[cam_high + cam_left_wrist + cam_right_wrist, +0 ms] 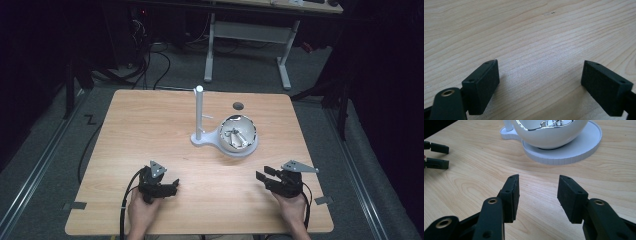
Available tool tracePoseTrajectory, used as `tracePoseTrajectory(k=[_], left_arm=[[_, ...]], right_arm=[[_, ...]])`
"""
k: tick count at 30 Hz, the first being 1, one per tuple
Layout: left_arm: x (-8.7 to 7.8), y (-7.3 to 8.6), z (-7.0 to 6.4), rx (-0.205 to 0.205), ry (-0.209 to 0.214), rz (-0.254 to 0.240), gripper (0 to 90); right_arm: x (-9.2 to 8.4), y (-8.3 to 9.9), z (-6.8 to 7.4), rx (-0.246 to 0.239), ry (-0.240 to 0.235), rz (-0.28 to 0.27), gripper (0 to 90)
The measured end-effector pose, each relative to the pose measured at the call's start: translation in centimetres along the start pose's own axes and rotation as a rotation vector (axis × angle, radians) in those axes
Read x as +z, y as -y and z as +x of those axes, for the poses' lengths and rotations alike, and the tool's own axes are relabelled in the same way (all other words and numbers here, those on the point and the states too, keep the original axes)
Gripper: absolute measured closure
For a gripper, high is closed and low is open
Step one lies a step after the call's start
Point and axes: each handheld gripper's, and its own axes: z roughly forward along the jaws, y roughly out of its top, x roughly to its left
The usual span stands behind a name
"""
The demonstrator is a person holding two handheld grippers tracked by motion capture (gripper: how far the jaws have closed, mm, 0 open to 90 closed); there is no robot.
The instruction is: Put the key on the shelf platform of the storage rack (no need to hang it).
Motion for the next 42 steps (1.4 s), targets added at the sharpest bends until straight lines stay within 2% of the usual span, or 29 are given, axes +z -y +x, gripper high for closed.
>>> tracePoseTrajectory(k=[8, 19, 24, 28, 42], left_arm=[[0.0, 0.0, 0.0, 0.0, 0.0, 0.0, 15.4], [0.0, 0.0, 0.0, 0.0, 0.0, 0.0, 15.4], [0.0, 0.0, 0.0, 0.0, 0.0, 0.0, 15.4], [0.0, 0.0, 0.0, 0.0, 0.0, 0.0, 15.4], [0.0, 0.0, 0.0, 0.0, 0.0, 0.0, 15.4]], right_arm=[[1.0, 0.5, 0.6, -0.023, 0.0, 0.013, 52.9], [2.5, 1.0, 1.4, -0.062, 0.022, 0.061, 52.3], [3.1, 1.1, 1.5, -0.068, 0.032, 0.076, 52.1], [3.4, 1.2, 1.6, -0.094, 0.043, 0.082, 52.1], [4.5, 1.6, 1.8, -0.113, 0.064, 0.122, 50.8]])
